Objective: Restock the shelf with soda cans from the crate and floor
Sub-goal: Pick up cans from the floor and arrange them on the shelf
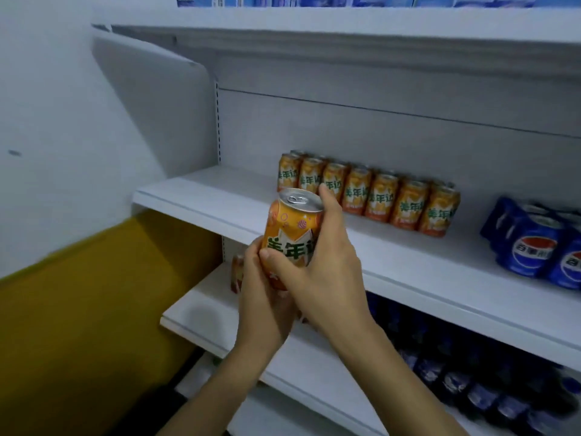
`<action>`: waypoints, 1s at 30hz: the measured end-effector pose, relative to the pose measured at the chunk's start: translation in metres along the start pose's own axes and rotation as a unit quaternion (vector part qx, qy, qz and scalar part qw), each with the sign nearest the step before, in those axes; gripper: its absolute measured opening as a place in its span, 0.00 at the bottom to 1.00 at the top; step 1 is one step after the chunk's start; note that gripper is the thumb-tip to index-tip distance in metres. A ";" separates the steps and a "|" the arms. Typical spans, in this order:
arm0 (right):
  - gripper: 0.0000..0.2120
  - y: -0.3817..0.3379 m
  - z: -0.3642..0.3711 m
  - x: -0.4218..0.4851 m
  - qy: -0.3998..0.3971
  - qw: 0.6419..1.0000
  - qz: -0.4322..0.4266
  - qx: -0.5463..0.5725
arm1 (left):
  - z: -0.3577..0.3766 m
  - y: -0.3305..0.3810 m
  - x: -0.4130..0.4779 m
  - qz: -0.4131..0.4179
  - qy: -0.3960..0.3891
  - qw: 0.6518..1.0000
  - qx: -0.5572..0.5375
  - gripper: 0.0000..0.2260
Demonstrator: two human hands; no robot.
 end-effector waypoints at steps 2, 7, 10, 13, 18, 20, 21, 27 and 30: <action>0.47 0.001 0.005 0.030 0.001 0.999 -0.012 -0.031 | -0.004 0.001 0.026 0.006 -0.017 0.999 0.039 0.28; 0.39 0.023 0.018 0.109 0.007 0.999 0.013 -0.049 | -0.037 0.018 0.100 0.118 -0.051 0.799 0.588 0.41; 0.37 0.044 0.032 0.157 0.016 0.996 0.066 -0.061 | -0.063 0.022 0.138 0.095 -0.115 0.612 0.777 0.44; 0.37 0.067 0.061 0.205 0.045 0.989 0.111 -0.087 | -0.079 0.031 0.172 0.105 -0.194 0.495 0.840 0.38; 0.41 0.104 0.122 0.271 0.056 0.980 0.150 -0.120 | -0.096 0.042 0.224 0.109 -0.306 0.380 0.866 0.34; 0.43 0.119 0.142 0.289 0.053 0.973 0.187 -0.121 | -0.101 0.042 0.238 0.094 -0.337 0.382 0.856 0.34; 0.45 0.125 0.150 0.296 0.051 0.969 0.206 -0.128 | -0.103 0.042 0.243 0.085 -0.348 0.388 0.849 0.34; 0.47 0.140 0.174 0.313 0.085 0.954 0.233 -0.168 | -0.108 0.041 0.257 0.097 -0.387 0.390 0.830 0.34; 0.46 0.142 0.176 0.313 0.101 0.953 0.229 -0.169 | -0.108 0.038 0.260 0.109 -0.398 0.383 0.827 0.34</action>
Point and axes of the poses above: each hand's wrist, its own x-axis towards the middle knuckle, its own z-axis out of the palm, y = z × x, the point moved 3 cm from there along x, towards the middle knuckle, and after that the axes turned 1 degree about x, right-handed, at the moved point
